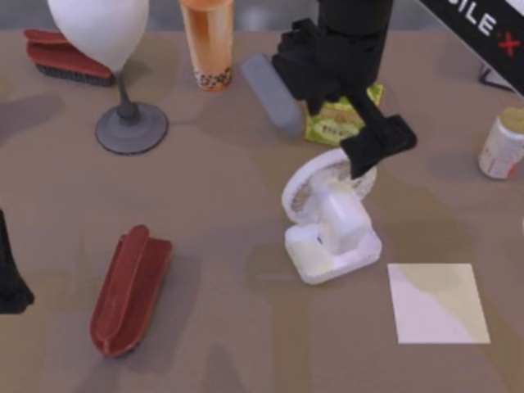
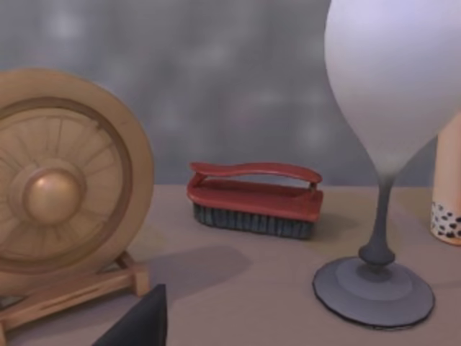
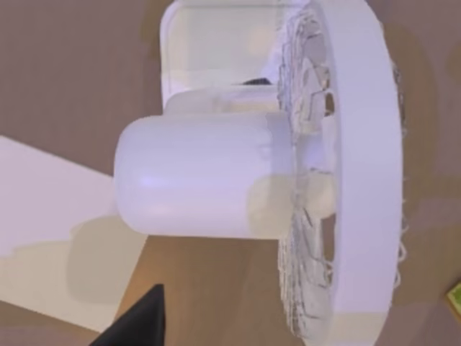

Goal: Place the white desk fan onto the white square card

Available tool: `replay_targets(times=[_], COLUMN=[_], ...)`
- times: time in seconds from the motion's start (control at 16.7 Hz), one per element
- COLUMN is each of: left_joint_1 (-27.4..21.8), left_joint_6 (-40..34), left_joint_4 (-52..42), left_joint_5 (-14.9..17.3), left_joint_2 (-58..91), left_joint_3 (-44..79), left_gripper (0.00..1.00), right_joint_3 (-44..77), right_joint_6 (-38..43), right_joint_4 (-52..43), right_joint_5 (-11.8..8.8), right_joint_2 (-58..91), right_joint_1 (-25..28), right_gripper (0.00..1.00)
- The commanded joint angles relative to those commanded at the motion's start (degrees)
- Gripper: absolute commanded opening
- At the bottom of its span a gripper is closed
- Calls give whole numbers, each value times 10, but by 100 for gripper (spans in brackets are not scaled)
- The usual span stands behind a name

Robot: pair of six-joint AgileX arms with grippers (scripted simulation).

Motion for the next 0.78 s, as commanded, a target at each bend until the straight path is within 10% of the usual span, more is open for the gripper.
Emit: replay_targets(times=[0.78], left_joint_1=[0], left_joint_6=[0], left_joint_4=[0], left_joint_5=[0], left_joint_2=[0], left_joint_3=[0], left_gripper=[100], right_joint_3=[-156], right_joint_6=[-1], right_joint_4=[111], right_joint_5=[0], right_joint_2=[-38], right_joint_1=[1], right_gripper=[100])
